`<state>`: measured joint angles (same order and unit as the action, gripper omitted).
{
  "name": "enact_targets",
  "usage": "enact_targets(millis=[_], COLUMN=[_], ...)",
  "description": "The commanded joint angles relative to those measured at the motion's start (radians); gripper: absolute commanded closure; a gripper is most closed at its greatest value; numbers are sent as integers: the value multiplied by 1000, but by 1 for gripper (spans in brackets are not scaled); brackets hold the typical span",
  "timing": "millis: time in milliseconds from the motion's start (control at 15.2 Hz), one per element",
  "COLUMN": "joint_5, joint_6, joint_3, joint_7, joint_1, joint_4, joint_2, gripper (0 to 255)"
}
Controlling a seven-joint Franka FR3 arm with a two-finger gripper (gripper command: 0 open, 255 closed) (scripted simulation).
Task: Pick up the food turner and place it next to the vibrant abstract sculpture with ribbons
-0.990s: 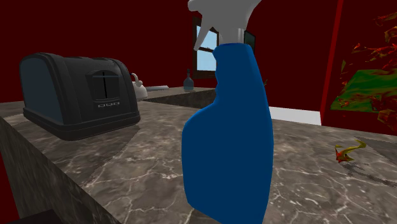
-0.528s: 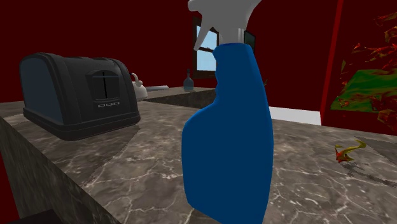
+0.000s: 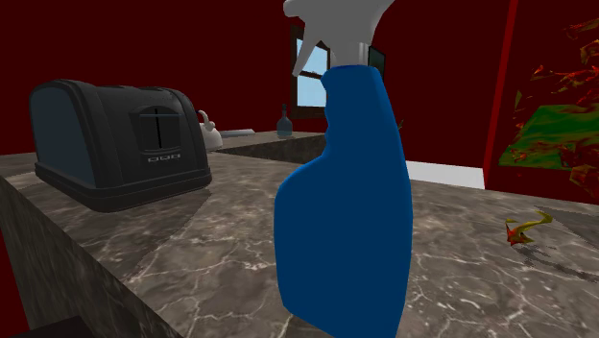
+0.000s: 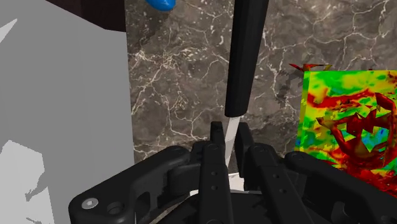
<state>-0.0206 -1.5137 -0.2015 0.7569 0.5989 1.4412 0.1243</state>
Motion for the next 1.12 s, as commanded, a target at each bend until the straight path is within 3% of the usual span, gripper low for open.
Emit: enact_targets(millis=[0,1056], joint_5=[-1,-6], joint_6=[-29,-252], joint_3=[1,3], joint_7=[-3,-13], joint_1=[1,5], joint_4=[36,282], joint_2=[-8,-31], gripper=[255,255])
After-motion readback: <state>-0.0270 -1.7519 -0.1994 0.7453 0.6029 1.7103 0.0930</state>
